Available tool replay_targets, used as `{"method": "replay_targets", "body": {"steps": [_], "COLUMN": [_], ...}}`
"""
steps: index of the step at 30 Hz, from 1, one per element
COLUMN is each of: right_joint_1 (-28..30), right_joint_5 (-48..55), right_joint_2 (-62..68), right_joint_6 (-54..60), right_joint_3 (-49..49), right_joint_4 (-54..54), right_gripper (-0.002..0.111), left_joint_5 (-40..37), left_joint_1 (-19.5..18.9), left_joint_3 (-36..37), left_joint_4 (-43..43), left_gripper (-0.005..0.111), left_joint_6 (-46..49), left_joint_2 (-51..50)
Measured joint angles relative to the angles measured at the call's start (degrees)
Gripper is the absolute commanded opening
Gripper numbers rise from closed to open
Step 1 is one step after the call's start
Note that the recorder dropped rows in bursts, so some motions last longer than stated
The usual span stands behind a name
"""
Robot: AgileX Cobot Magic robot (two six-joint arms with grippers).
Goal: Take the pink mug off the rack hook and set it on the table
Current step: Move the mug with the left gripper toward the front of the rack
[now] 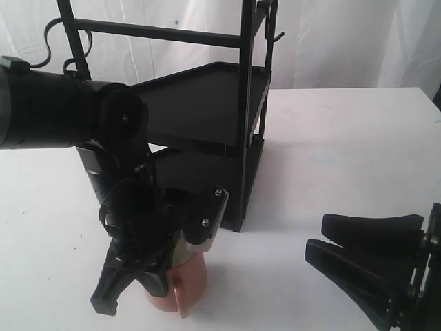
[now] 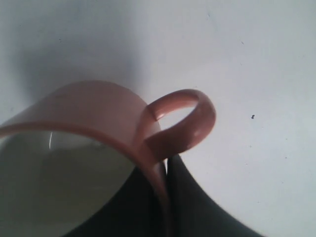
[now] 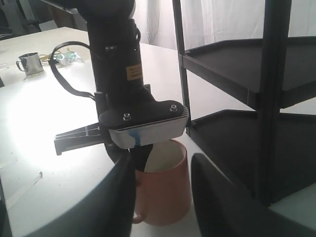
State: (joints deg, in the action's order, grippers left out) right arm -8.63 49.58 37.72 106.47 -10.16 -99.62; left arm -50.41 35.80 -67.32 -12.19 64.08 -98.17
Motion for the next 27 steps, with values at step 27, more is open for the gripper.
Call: {"method": "replay_targets", "body": {"steps": [27], "right_joint_1": [0.00], "right_joint_5": [0.00], "right_joint_2": [0.00], "right_joint_6": [0.00], "right_joint_3": [0.00], "right_joint_4": [0.00], "right_gripper": [0.036], "left_joint_5": [1.83], "left_joint_1": [0.10], "left_joint_3": [1.12], "left_joint_4": [0.00], "left_gripper": [0.011], "left_joint_6": [-0.98], "left_joint_2": [-0.92]}}
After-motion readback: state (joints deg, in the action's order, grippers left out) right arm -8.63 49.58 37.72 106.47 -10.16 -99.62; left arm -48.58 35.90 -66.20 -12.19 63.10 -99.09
